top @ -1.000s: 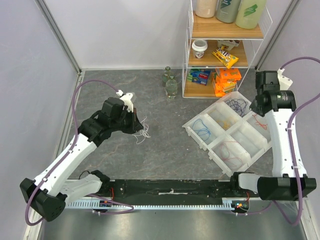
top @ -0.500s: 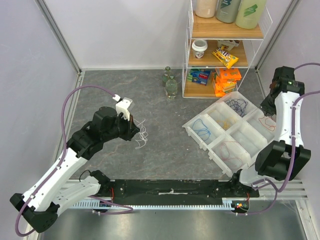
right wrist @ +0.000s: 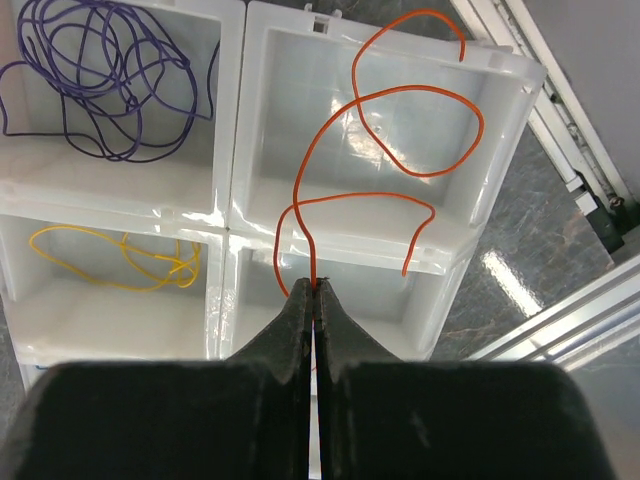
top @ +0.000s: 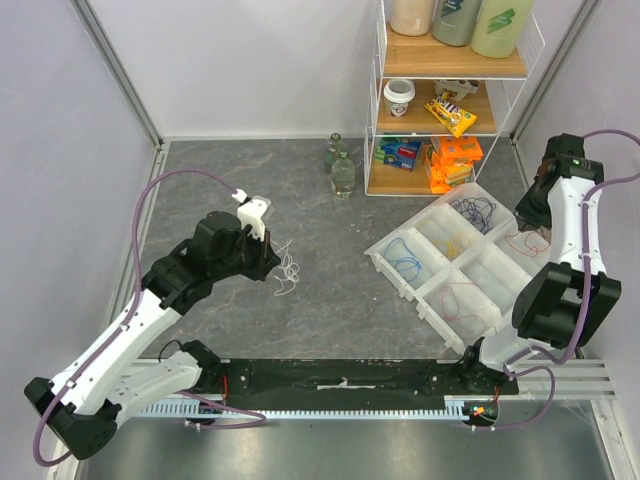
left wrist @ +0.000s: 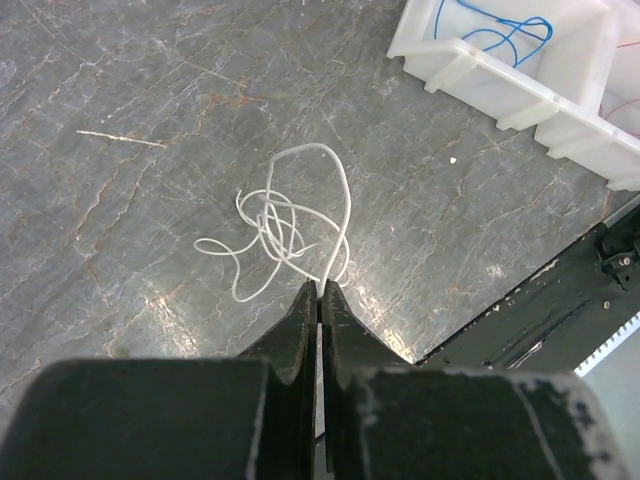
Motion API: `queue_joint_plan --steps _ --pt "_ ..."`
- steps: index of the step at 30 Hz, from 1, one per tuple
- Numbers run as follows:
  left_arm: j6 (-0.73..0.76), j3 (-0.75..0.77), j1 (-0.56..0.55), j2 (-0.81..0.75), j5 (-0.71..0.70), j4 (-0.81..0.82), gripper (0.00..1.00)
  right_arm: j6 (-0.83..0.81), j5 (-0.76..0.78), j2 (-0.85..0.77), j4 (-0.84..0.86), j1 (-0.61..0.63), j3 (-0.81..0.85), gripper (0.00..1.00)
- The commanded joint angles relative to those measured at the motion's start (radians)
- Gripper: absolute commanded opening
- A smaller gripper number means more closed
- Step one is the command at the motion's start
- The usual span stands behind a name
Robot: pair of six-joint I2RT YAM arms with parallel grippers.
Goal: Untangle the cables
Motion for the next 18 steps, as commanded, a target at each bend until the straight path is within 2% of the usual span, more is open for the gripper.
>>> queue_joint_plan --steps 1,11,18 --pt "0.006 0.05 -0.002 0.027 0.012 0.018 0.02 -0.014 -0.05 -0.006 0.069 -0.005 -0.041 0.0" --pt "-0.038 0.175 -0.002 0.108 0.018 -0.094 0.02 0.0 -0.102 -0.025 0.231 -0.005 -0.252 0.0" --pt "-0.089 0.302 -0.002 0.188 0.073 -0.197 0.02 -0.023 -0.019 -0.035 0.267 -0.004 -0.301 0.0"
